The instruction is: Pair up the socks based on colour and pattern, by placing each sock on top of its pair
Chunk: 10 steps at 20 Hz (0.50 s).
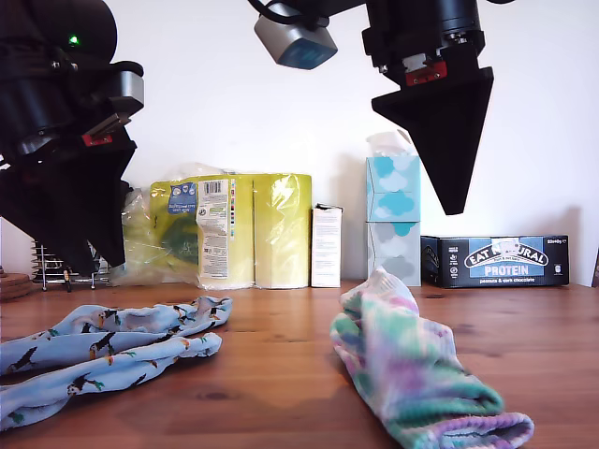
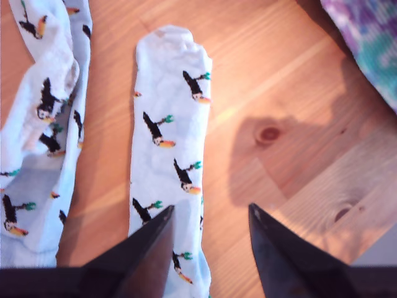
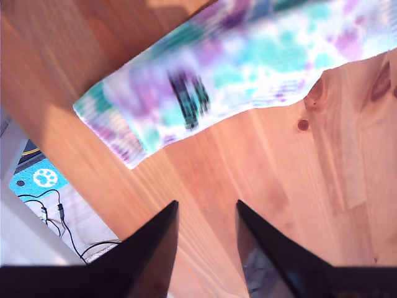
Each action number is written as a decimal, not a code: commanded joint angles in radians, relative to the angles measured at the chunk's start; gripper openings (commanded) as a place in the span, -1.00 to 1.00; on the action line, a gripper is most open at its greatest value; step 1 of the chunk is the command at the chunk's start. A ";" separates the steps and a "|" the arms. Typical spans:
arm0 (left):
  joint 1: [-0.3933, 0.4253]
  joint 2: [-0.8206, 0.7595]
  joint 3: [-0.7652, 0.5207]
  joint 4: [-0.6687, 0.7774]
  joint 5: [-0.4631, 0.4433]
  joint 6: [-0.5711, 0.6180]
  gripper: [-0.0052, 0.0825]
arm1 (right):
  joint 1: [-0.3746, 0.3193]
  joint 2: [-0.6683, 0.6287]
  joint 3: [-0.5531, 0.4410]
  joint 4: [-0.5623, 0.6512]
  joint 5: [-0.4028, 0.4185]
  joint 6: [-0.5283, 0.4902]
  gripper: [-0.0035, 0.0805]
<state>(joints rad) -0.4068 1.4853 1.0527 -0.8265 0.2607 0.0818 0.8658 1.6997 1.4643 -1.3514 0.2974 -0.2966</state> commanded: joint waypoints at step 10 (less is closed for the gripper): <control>0.002 -0.005 -0.010 0.052 0.000 0.032 -0.31 | -0.102 -0.048 0.004 0.301 -0.172 0.267 -0.95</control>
<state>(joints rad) -0.4068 1.4853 1.0527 -0.7803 0.2604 0.1085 0.7532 1.6920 1.4643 -1.0798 0.1352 -0.0414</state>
